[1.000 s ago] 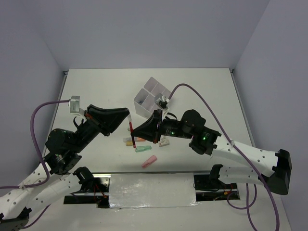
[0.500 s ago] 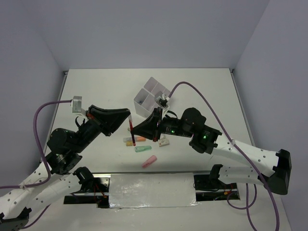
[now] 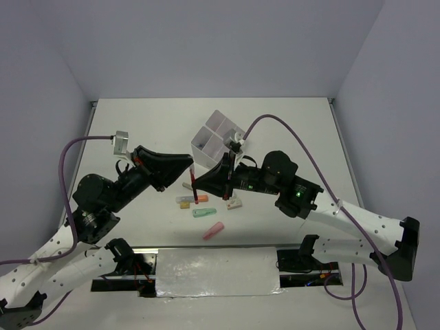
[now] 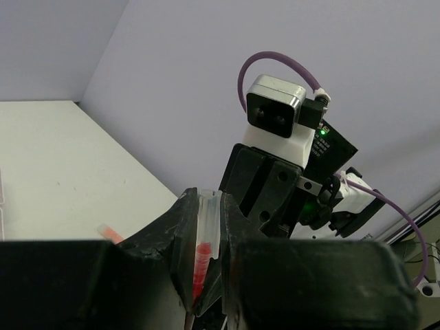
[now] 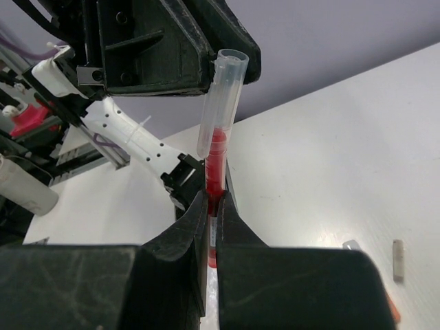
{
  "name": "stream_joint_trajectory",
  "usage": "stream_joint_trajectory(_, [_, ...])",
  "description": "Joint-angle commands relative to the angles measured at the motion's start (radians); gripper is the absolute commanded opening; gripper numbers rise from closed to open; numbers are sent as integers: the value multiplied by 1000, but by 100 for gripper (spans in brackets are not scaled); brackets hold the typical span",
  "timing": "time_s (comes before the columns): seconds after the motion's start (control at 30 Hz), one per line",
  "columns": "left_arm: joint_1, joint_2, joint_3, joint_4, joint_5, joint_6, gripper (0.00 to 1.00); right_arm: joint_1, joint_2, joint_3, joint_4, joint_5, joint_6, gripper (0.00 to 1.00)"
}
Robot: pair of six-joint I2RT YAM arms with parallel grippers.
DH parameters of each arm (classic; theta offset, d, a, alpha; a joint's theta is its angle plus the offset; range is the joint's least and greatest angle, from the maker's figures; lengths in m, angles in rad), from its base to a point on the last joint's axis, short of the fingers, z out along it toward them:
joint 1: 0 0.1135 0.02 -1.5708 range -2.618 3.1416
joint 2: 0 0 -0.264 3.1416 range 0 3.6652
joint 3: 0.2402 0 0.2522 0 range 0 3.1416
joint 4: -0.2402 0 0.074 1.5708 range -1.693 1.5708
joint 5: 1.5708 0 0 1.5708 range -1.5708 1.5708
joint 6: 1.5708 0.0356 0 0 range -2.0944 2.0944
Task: Sort the stationery into containers
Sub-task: Close the pen cap on the pen.
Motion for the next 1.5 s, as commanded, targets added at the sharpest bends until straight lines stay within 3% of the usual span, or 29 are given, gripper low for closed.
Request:
stream_joint_trajectory(0.0, [-2,7,14,-46,101,28,0,-20,-48,69,37,19,-65,0])
stream_joint_trajectory(0.13, [-2,-12,-23,-18,121,40,0,-59,-72,30,101,15,-36,0])
stream_joint_trajectory(0.23, [-2,-33,-64,23,151,76,0,-105,-82,16,153,-47,81,0])
stream_joint_trajectory(0.53, [-2,-44,-140,140,159,83,0,-104,-62,-46,345,-93,240,0])
stream_joint_trajectory(0.9, [-2,-13,-86,60,130,19,0,-103,-112,-112,403,-118,21,0])
stream_joint_trajectory(1.47, [-2,-3,-54,-55,58,1,0,-103,-97,-66,379,-174,-78,0])
